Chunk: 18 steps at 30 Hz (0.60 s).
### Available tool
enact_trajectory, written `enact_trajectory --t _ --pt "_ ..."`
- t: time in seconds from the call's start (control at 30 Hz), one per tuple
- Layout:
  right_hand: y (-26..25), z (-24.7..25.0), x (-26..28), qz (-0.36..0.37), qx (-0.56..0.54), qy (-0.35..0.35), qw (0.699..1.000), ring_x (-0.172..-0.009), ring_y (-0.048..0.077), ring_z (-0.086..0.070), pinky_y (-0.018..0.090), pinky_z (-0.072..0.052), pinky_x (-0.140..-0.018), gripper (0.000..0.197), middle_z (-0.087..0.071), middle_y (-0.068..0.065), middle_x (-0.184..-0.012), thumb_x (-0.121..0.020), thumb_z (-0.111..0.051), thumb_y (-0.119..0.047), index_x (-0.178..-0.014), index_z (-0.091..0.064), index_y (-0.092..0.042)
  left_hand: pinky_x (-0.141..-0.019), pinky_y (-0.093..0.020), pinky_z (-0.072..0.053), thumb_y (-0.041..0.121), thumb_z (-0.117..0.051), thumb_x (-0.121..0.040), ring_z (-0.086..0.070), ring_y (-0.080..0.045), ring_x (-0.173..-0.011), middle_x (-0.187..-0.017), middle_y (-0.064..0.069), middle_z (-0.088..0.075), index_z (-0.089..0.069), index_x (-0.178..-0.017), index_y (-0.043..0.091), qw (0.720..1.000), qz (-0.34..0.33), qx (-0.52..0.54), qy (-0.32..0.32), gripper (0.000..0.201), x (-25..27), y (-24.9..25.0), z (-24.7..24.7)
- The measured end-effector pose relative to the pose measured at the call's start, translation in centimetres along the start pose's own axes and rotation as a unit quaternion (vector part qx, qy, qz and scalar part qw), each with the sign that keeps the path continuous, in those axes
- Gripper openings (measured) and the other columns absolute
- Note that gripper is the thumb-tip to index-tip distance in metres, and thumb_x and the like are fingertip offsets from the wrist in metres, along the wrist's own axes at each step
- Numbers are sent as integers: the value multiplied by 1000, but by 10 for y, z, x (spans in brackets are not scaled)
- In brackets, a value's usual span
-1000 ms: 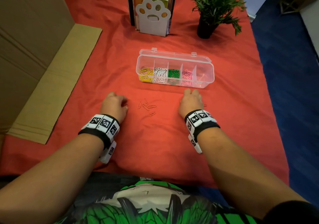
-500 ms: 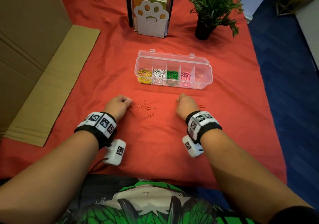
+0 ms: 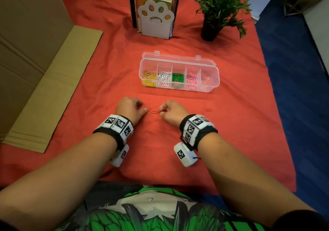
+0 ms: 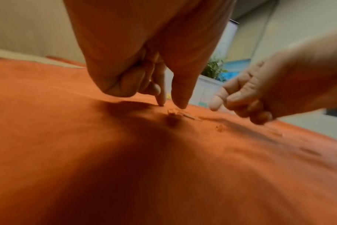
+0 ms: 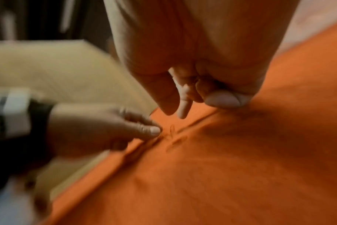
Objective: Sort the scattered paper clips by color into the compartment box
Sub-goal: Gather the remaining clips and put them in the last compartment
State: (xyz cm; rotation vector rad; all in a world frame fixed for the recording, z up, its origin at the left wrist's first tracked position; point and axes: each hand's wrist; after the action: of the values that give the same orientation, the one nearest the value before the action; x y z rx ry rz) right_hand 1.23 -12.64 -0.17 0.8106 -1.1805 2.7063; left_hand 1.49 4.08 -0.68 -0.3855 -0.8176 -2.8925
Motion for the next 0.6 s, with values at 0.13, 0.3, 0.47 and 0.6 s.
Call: enact_trajectory --t 0.13,0.3,0.47,0.6 --pt "-5 -19 3 77 211 18 974 -111 32 -48 36 -42 -99 38 -49 13 -116 -81 -61 -21 -118 -50 -14 -82 -31 -45 21 -70 -76 -60 -32 -92 -98 -15 -59 -69 -100 12 997 -71 -37 20 26 2 -2 -5" --pt "-5 -31 14 157 320 67 932 -107 34 -46 42 -41 -88 25 -47 14 -113 -87 -45 -9 -111 -46 -10 -79 -37 -44 15 -62 -81 -58 -36 -89 -95 -18 -58 -64 -90 4 992 -103 -68 -9 14 5 -4 -7" --pt "2 -33 17 119 310 68 941 -108 33 -46 41 -40 -91 21 -47 14 -115 -90 -40 -9 -108 -50 -7 -77 -28 -40 10 -53 -86 -56 -26 -84 -93 -8 -62 -60 -98 9 996 -54 58 -31 14 6 -4 -7" --pt "13 -13 12 13 42 14 999 -86 25 -56 32 -44 -79 5 -60 8 -92 -88 -52 -15 -84 -53 -16 -42 -17 -29 4 -41 -87 -39 -11 -47 -65 1 -47 -54 -76 20 925 119 339 -127 23 6 9 -2"
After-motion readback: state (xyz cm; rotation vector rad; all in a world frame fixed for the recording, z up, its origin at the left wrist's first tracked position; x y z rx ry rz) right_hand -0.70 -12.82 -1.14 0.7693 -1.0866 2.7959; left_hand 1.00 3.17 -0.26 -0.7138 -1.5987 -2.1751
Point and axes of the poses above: each hand's wrist, its own x-axis away from the middle knuckle, its own z-axis out of the back of the hand, y = z × x
